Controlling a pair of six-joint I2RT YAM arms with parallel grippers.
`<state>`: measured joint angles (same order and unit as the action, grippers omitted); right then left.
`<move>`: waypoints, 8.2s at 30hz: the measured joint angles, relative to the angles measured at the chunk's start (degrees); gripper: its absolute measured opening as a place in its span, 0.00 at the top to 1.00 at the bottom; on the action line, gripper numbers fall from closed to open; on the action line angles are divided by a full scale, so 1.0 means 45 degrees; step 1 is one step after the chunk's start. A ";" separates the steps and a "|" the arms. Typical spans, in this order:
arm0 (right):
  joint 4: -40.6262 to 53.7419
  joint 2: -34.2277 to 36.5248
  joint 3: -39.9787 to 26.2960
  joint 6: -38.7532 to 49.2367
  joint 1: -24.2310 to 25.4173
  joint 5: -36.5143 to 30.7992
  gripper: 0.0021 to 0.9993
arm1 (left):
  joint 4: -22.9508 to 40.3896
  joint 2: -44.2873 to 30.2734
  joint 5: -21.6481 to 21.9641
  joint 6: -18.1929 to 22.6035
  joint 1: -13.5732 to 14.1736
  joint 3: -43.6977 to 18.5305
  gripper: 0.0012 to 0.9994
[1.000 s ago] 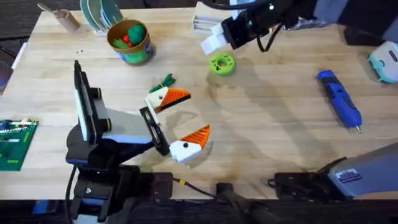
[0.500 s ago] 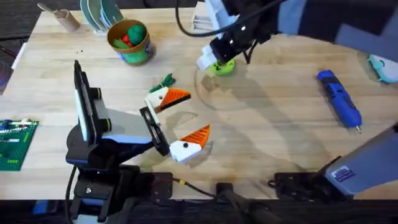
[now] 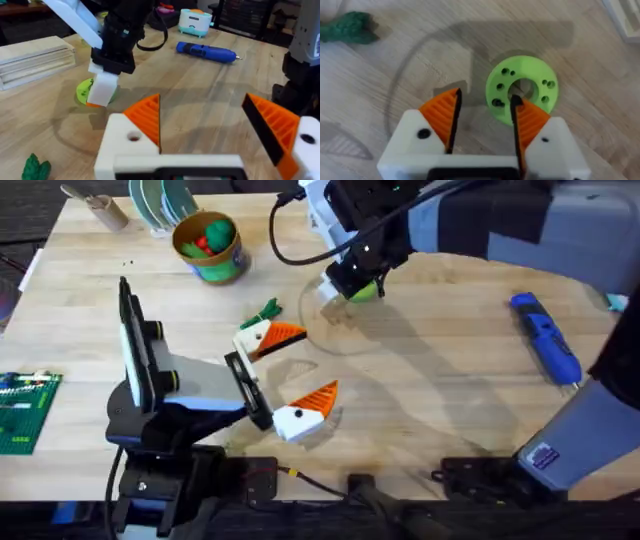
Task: Pick up the gripper from the table and insert it into the empty holder that is missing its gripper. Then pick up a screw, insert it into the mounting hole, and use the screwdriver to tighten it. Finally, clean up the table by picking up the vegetable and placing it into the bucket.
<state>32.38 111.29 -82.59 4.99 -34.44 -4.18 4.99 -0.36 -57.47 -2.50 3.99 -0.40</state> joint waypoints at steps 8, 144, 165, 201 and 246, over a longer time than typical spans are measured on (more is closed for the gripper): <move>-0.0126 0.0218 0.0000 0.0005 0.0000 -0.0243 0.48 | 0.0000 0.0000 0.0000 0.0028 0.0000 0.0000 0.01; 0.2327 0.0354 -0.0636 0.0039 0.0000 -0.0782 0.91 | 0.0000 0.0000 0.0000 0.0029 0.0000 0.0000 0.01; 0.2317 0.0466 -0.0685 0.0034 0.0000 -0.0792 0.83 | 0.0000 0.0000 0.0000 0.0029 0.0000 0.0000 0.01; 0.3051 -0.2008 -0.1343 0.0286 0.0542 -0.0820 0.99 | 0.0000 0.0000 0.0000 0.0029 0.0000 0.0000 0.01; 0.8927 -0.0876 -0.8134 0.1458 -0.5693 0.1257 0.99 | 0.0000 0.0000 -0.0005 0.0029 0.0000 0.0000 0.01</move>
<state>72.55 107.34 -119.19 11.55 -60.05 1.47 4.99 -0.36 -57.49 -2.37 3.99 -0.40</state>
